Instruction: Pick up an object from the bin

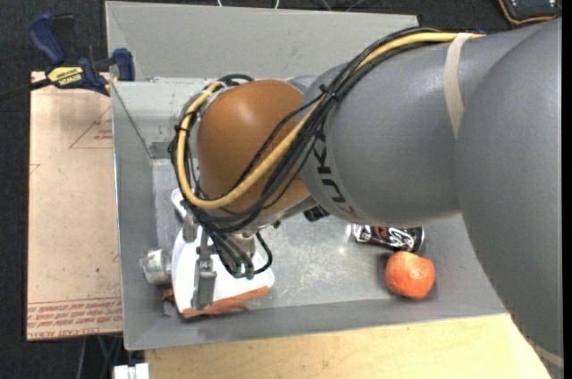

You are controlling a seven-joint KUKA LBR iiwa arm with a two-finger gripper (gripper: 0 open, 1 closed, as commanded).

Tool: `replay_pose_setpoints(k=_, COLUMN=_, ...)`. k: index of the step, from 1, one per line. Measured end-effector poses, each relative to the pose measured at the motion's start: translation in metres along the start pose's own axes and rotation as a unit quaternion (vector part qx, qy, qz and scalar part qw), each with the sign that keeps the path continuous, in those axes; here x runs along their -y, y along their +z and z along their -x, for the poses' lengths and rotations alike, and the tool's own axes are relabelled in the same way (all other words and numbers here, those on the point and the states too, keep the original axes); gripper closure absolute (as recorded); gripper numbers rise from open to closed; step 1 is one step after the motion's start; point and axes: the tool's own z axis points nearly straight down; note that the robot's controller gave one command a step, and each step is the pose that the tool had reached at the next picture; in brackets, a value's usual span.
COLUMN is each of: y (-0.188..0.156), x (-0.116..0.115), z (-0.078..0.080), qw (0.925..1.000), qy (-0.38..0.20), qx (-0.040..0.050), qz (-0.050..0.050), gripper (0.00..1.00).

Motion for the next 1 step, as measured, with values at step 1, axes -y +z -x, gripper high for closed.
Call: replay_pose_setpoints(k=1, y=-0.0046, x=0.0018, z=0.0021, qw=1.0000, qy=0.003, qx=0.0035, qz=0.001, gripper=0.00)
